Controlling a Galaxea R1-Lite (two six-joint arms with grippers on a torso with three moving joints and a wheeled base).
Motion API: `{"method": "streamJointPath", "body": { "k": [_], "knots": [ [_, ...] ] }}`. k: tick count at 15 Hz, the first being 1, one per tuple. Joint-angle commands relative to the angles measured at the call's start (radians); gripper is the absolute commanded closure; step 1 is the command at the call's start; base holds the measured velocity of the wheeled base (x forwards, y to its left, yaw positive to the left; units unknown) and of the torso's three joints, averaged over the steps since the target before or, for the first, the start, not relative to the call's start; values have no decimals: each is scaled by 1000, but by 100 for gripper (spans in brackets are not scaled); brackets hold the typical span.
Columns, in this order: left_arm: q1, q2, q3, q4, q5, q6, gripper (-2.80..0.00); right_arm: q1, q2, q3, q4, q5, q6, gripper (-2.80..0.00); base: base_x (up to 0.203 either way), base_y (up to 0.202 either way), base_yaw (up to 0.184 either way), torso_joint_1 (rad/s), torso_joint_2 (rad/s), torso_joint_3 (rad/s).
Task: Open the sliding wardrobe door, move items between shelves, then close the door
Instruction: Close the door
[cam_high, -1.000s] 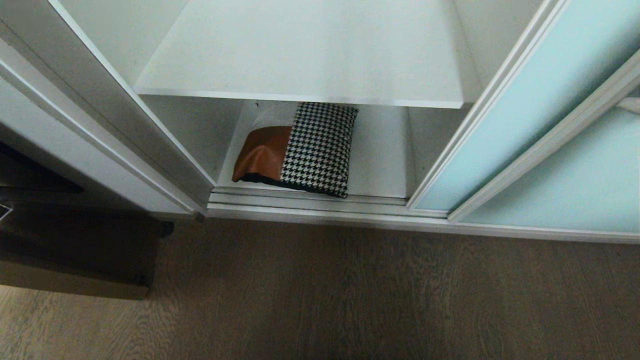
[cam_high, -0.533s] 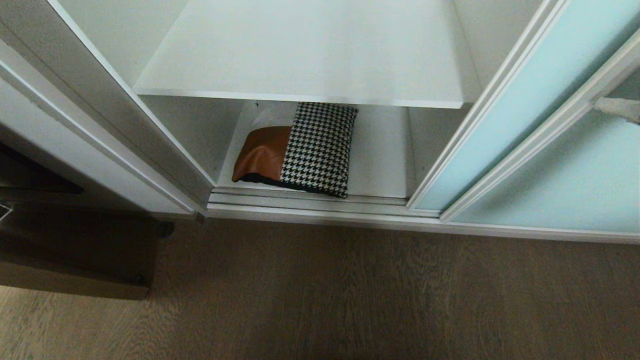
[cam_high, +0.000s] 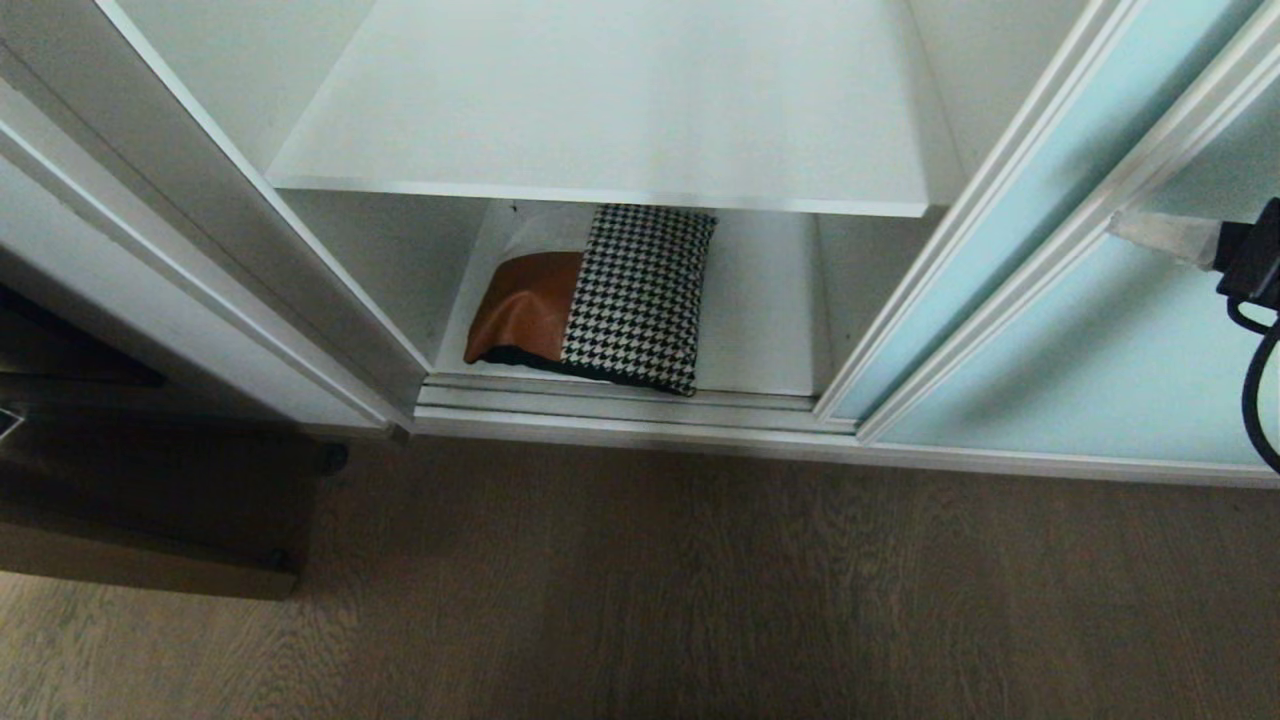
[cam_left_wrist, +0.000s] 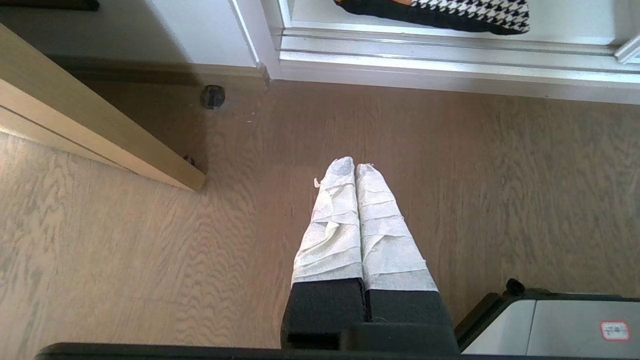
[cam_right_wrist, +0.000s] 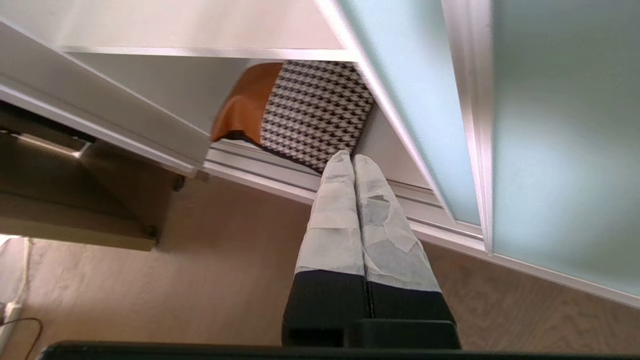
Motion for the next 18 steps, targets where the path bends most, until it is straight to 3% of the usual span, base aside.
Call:
{"method": "streamJointPath", "body": {
  "k": [1,5,18],
  "knots": [
    [0,2,2,0,0,1,0,14,-82,36,-3,26,6,0,0,0,0,0,0,0],
    [0,2,2,0,0,1,0,-38,-66,3,-8,32,53,0,0,0,0,0,0,0],
    [0,2,2,0,0,1,0,-33,57,-31,-83,29,54,0,0,0,0,0,0,0]
  ]
}}
